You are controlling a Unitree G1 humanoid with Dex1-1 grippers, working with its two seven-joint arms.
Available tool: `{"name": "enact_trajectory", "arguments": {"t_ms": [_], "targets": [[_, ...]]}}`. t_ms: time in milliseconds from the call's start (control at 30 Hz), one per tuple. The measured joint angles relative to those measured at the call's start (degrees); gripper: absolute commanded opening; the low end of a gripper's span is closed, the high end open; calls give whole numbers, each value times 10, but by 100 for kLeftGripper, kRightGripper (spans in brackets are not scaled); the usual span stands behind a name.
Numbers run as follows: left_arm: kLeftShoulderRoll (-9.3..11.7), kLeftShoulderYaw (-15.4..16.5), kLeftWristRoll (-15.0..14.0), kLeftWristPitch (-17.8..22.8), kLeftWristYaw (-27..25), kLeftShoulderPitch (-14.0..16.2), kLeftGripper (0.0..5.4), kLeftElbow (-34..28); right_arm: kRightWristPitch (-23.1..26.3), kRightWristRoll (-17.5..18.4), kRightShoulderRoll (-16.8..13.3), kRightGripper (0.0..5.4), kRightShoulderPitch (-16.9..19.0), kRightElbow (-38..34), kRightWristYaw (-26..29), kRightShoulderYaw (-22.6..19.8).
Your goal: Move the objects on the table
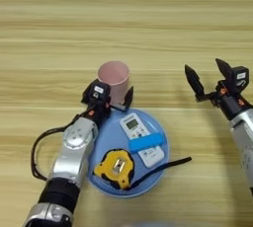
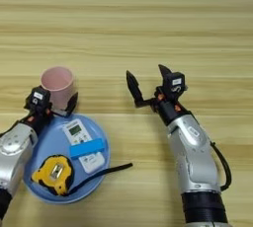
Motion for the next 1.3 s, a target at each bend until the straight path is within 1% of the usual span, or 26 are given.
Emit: {"name": "enact_trajectory", "arguments": {"t_ms": [200, 333, 367, 433, 467, 567, 600, 633, 700, 733, 800, 833, 867, 900, 933, 967, 1033, 1067, 1133, 1233, 1300], "targets": [[-1, 0, -1, 28, 3, 33, 535, -51, 0, 0, 0, 540, 0, 0, 0, 0], [0, 1, -2, 43, 4, 61, 535, -95, 0, 0, 0, 540, 0, 0, 0, 0], [1, 2, -2, 51, 4, 77, 535, -122, 0, 0, 0, 540, 0, 0, 0, 0], [2, 1, -3, 54, 3, 87, 535, -143, 0, 0, 0, 540, 0, 0, 1, 0], [6, -2, -3, 53, -4, 101, 535, -167, 0, 0, 0, 540, 0, 0, 1, 0], [21, -7, -4, 52, -22, 128, 535, -200, 0, 0, -1, 540, 0, 1, 2, 0], [25, -7, -9, 53, -29, 138, 535, -212, 0, 0, -1, 540, 0, 2, 3, 0], [31, -6, -23, 56, -38, 149, 535, -228, 0, 0, -1, 540, 0, 4, 4, 0], [35, -6, -27, 60, -47, 155, 535, -242, 0, 0, -1, 540, 0, 6, 6, 0], [42, -6, -35, 63, -57, 162, 535, -259, 0, 0, -1, 540, 0, 6, 7, 0], [64, -4, -54, 72, -84, 177, 535, -291, 0, 0, -1, 540, -1, 8, 12, 1], [69, -2, -62, 76, -93, 180, 535, -297, 0, 0, -1, 540, -1, 9, 12, 1], [76, -1, -74, 79, -107, 185, 535, -306, 0, 0, -1, 540, -1, 11, 12, 1], [90, -1, -92, 84, -131, 191, 535, -316, 0, 0, -1, 540, -1, 14, 12, 1], [97, 1, -96, 87, -140, 193, 535, -321, 0, 0, 0, 540, -1, 16, 12, 2], [109, 2, -117, 99, -162, 194, 535, -330, 0, -1, 0, 540, -2, 16, 12, 2], [131, -2, -137, 104, -200, 198, 535, -346, 0, -1, 0, 540, -2, 17, 12, 4], [142, -6, -138, 107, -216, 199, 535, -354, 0, -1, 1, 540, -2, 17, 12, 4], [160, -25, -138, 112, -248, 201, 535, -360, -1, -1, 1, 540, -3, 18, 12, 5], [176, -56, -136, 114, -282, 203, 535, -368, -1, -1, 2, 540, -3, 19, 12, 6], [181, -70, -136, 116, -294, 202, 535, -372, -2, -1, 2, 540, -3, 19, 12, 6]]}}
